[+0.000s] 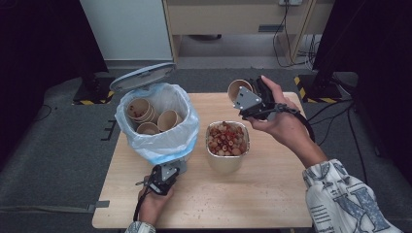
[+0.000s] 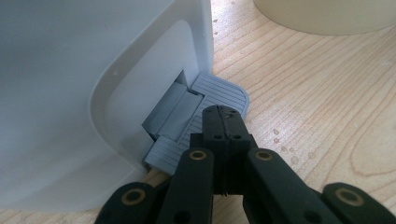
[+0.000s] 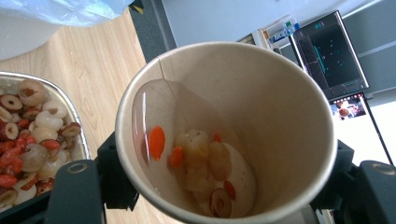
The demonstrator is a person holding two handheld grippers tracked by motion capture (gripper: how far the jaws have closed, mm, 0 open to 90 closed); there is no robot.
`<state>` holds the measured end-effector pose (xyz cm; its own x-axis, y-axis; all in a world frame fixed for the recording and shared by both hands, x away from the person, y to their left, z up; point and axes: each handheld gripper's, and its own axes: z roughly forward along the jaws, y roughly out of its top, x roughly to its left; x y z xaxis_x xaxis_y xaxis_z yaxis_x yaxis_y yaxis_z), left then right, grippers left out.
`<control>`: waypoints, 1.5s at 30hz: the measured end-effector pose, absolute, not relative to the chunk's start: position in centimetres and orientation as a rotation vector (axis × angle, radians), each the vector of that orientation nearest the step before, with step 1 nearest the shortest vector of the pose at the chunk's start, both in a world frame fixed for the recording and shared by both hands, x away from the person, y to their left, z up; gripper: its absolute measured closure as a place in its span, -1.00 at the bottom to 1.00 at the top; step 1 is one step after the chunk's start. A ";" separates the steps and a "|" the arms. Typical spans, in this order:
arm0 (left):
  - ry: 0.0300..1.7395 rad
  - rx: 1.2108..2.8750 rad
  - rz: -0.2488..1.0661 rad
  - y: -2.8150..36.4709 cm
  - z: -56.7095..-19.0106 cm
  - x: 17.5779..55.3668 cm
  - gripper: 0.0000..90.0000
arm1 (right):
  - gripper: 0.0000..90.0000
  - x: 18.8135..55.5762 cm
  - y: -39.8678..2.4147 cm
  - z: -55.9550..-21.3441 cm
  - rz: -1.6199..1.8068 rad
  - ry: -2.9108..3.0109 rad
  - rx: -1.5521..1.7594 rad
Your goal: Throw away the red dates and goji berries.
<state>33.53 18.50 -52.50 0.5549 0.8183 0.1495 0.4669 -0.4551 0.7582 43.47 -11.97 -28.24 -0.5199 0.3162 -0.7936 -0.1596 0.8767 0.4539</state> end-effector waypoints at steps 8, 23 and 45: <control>1.029 2.115 0.670 18.5 -52.5 33.5 1.00 | -0.38 43.4 -12.0 -28.4 0.558 2.030 0.082; 1.030 2.112 0.666 18.5 -52.5 33.6 1.00 | -0.38 43.0 -11.3 -29.2 0.478 2.019 -0.007; 1.034 2.108 0.661 18.5 -52.5 33.6 1.00 | -0.38 43.1 -11.1 -29.8 0.459 2.022 -0.024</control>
